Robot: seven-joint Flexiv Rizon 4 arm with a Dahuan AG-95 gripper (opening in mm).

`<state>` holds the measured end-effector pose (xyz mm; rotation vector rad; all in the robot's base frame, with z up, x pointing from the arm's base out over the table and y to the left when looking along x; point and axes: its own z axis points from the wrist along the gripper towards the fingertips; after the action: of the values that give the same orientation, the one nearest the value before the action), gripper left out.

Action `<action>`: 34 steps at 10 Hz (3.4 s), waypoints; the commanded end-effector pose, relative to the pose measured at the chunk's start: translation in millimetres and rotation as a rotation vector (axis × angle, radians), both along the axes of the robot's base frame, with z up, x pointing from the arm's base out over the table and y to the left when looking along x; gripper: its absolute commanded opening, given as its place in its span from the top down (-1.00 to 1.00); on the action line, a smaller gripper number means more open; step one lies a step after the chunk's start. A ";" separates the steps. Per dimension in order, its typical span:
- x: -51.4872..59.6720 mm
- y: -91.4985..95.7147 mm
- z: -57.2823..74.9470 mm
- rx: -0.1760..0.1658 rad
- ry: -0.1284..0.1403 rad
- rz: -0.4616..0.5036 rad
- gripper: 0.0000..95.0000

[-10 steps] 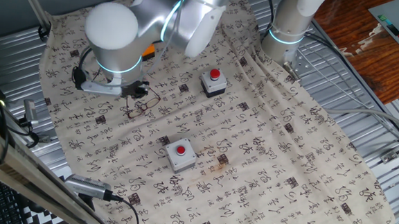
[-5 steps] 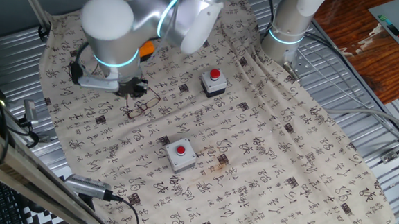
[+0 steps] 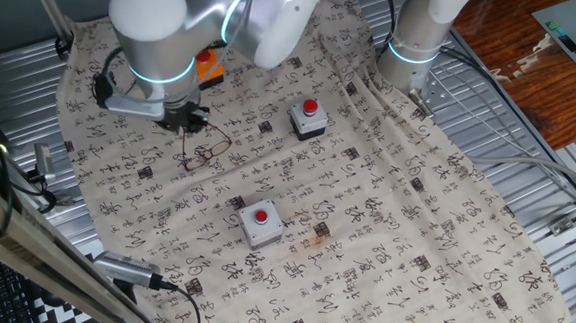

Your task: Unfold the leg of the glasses (with one hand)

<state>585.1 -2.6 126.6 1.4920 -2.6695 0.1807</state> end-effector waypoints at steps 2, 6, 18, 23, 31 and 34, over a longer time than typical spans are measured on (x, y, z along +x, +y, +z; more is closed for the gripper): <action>1.5 -1.8 -5.2 0.037 0.011 -0.057 0.60; -0.5 2.4 -12.4 0.062 0.035 -0.078 0.20; -4.8 8.4 -23.6 0.069 0.043 -0.087 1.00; -31.9 19.6 -17.3 0.090 0.063 -0.089 1.00; -38.4 27.3 -18.7 0.094 0.064 -0.022 1.00; -34.9 26.4 -15.2 0.091 0.067 -0.011 1.00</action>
<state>551.1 23.6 112.7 1.4795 -2.6665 0.0088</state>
